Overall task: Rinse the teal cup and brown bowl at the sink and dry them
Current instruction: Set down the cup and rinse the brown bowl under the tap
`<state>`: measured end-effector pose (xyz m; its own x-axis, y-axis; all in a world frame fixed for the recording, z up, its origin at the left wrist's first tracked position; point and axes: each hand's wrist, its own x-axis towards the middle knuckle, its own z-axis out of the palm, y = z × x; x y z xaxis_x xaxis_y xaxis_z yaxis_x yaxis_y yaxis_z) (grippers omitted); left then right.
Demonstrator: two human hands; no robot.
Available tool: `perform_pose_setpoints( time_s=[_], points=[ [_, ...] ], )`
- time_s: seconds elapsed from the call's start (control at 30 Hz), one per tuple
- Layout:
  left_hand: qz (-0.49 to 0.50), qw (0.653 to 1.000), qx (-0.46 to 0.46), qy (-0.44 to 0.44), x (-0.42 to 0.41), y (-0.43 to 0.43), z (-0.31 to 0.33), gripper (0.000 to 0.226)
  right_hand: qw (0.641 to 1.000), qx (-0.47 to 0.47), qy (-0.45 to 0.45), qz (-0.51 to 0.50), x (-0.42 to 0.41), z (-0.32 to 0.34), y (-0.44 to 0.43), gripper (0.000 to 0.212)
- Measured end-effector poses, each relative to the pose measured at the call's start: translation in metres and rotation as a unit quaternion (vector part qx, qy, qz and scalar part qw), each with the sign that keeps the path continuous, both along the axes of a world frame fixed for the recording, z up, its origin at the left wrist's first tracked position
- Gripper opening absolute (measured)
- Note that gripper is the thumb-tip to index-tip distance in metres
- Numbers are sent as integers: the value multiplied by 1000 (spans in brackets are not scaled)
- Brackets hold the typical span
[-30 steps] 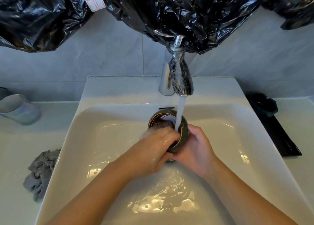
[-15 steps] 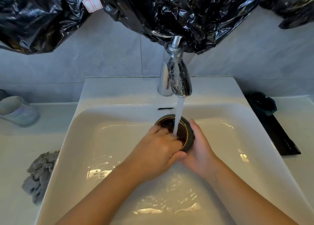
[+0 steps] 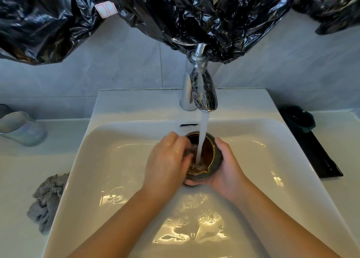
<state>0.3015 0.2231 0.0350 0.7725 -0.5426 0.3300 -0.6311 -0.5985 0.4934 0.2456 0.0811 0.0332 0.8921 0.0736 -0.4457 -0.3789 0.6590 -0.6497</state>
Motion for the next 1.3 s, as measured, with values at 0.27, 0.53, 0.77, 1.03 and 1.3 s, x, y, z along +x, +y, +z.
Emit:
perform_pose_setpoints(
  time_s=[0.27,0.53,0.77,1.03,1.3],
  points=[
    [127,974,184,44,13,4,13,37,994,-80,39,71,-3,4,-1,66],
    [-44,983,55,171,12,0,10,40,989,-111,36,88,-3,8,-10,63],
    [124,977,138,106,6,3,9,23,973,-232,15,11,-1,8,-10,34],
    [-212,955,189,-87,-2,14,-2,36,953,-293,32,-68,3,1,-13,26],
    [-256,949,185,5,-17,-4,9,7,925,-370,3,-84,6,4,-4,23]
  ],
)
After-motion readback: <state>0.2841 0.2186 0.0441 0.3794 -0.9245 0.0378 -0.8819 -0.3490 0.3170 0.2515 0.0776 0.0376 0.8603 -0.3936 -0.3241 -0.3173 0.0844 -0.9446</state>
